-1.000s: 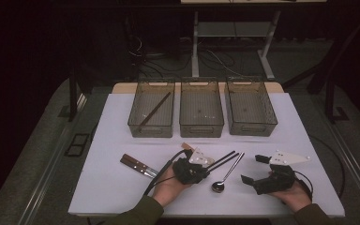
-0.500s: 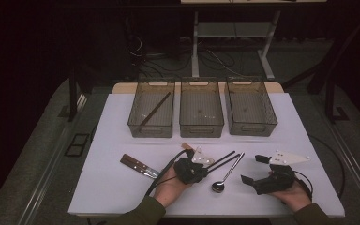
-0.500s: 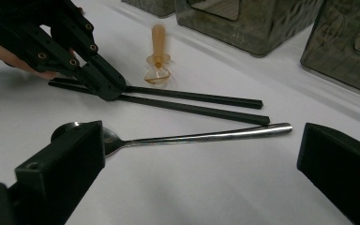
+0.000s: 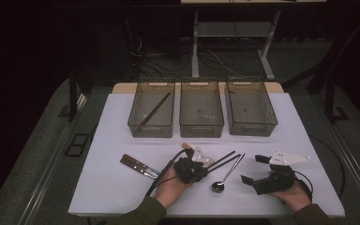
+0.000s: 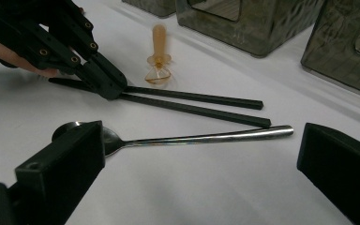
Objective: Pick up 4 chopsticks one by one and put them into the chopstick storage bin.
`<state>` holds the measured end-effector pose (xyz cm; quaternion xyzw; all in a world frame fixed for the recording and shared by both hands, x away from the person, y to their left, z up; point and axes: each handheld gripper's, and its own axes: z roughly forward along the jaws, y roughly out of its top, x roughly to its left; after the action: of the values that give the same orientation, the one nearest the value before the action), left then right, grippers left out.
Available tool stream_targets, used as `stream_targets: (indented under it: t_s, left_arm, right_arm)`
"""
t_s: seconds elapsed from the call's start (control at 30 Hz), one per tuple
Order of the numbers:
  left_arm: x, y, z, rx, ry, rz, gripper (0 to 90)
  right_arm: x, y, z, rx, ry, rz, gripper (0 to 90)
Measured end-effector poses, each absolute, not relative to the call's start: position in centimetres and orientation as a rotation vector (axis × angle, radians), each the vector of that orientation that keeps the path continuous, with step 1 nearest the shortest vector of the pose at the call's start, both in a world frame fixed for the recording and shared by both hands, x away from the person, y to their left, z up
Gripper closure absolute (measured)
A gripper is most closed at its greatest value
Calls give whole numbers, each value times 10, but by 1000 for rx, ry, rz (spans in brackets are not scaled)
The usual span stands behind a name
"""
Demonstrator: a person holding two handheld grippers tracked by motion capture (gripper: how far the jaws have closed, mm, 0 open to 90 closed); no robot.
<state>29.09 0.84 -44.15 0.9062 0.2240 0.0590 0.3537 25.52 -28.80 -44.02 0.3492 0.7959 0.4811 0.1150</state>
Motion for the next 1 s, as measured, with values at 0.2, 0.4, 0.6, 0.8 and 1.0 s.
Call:
stream_targets:
  t_s: [0.2,0.4,0.6,0.8,1.0]
  left_arm:
    - [290,10,-438,2336,565,148,858]
    - [289,14,-432,2311,565,136,858]
    - [288,19,-426,2274,568,116,858]
    - [287,23,-420,2246,553,107,859]
    - [286,25,-416,2220,544,92,860]
  right_arm:
    - [255,-288,-440,1022,2333,1411,12]
    - [255,-288,-440,1019,2335,1408,12]
    - [256,-288,-441,1026,2331,1408,12]
    - [257,-287,-443,1028,2343,1401,12]
    - [257,-287,-443,1033,2346,1397,12]
